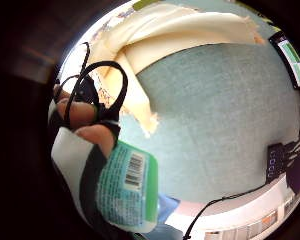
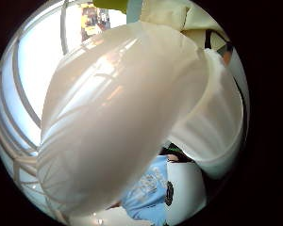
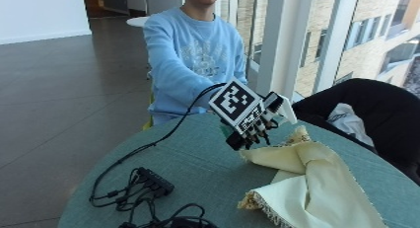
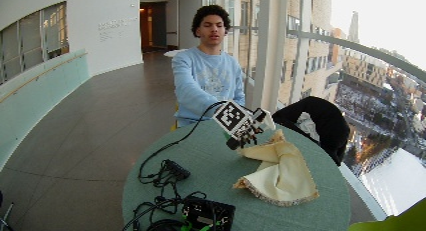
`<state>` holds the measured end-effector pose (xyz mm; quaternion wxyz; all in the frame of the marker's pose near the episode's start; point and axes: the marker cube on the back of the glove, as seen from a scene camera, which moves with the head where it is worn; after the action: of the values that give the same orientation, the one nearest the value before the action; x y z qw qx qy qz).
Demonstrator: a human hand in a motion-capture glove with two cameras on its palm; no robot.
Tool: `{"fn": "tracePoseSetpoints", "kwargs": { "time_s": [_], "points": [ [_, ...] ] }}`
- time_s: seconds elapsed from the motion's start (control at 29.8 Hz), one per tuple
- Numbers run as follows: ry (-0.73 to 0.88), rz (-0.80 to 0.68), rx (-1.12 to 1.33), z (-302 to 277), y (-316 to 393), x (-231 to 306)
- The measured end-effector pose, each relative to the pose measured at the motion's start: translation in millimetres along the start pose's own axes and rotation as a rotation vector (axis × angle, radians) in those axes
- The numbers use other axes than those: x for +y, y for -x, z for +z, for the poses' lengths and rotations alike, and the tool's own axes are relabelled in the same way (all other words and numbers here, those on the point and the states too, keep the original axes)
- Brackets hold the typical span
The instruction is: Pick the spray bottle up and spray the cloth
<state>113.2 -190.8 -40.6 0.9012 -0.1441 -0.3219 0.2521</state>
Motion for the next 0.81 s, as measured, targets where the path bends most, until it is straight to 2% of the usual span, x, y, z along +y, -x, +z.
{"fn": "tracePoseSetpoints", "kwargs": {
  "time_s": [0.47, 0.81],
  "points": [
    [-0.019, -0.058, -0.023, 10, 14, 3],
    [-0.181, -0.427, -0.214, 64, 74, 37]
  ]
}}
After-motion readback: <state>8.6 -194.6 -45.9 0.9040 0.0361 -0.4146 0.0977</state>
